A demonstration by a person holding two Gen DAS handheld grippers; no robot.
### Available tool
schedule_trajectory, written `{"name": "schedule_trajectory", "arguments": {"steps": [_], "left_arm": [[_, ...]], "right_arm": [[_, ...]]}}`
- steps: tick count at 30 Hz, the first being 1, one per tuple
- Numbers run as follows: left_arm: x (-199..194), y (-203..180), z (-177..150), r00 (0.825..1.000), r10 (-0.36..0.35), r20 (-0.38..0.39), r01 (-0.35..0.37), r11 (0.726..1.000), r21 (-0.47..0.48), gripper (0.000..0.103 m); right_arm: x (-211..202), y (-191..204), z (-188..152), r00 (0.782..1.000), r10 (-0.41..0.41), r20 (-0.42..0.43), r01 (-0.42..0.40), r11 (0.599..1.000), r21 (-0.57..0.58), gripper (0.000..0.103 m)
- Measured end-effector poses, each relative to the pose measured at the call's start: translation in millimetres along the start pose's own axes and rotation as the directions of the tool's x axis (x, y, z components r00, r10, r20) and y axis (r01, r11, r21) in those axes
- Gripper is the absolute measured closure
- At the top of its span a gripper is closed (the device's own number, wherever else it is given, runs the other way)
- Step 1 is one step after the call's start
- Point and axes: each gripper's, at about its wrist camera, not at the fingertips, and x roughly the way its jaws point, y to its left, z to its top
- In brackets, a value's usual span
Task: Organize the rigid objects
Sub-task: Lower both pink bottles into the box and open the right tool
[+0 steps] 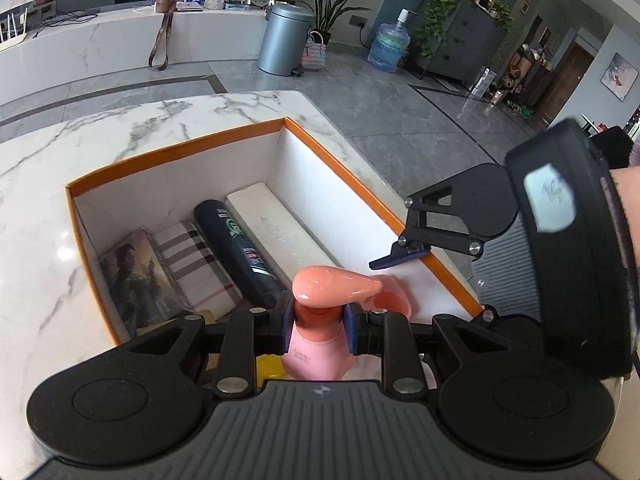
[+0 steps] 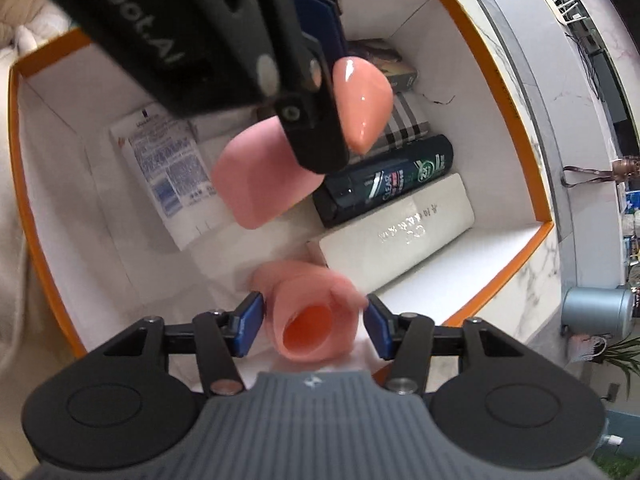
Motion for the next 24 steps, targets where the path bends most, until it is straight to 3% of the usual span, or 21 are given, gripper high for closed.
{"name": "schedule_trajectory", "arguments": {"steps": [4, 9, 13, 17, 24], "left_arm": [[9.9, -5.2, -0.4, 1.000, 0.026, -0.008, -0.026, 1.000, -0.002, 0.075], [27.9, -10.3, -3.0, 0.998, 0.052, -0.025, -0.052, 0.998, -0.020, 0.075], [37.0, -19.8, -5.4, 0.996, 0.079, -0.030, -0.079, 0.997, 0.012, 0.075], [39.2, -34.8, -10.5, 0.994, 0.112, -0.014, -0.110, 0.989, 0.103, 0.075], [46.5, -44.2, -17.3, 0.992, 0.121, -0.043, -0.113, 0.980, 0.162, 0.075]], "right_arm": [[-21.2, -10.5, -13.4, 0.998, 0.002, 0.069, -0.010, 0.992, 0.122, 0.041], [-50.8, -17.3, -32.0, 0.987, -0.009, 0.160, -0.041, 0.952, 0.305, 0.035], [-58.0, -0.4, -37.5, 0.987, -0.042, 0.158, -0.006, 0.955, 0.296, 0.035], [-57.3, 4.3, -42.6, 0.986, -0.044, 0.162, -0.009, 0.950, 0.312, 0.035], [-47.7, 5.7, -44.7, 0.981, -0.049, 0.186, -0.017, 0.942, 0.336, 0.035]]}}
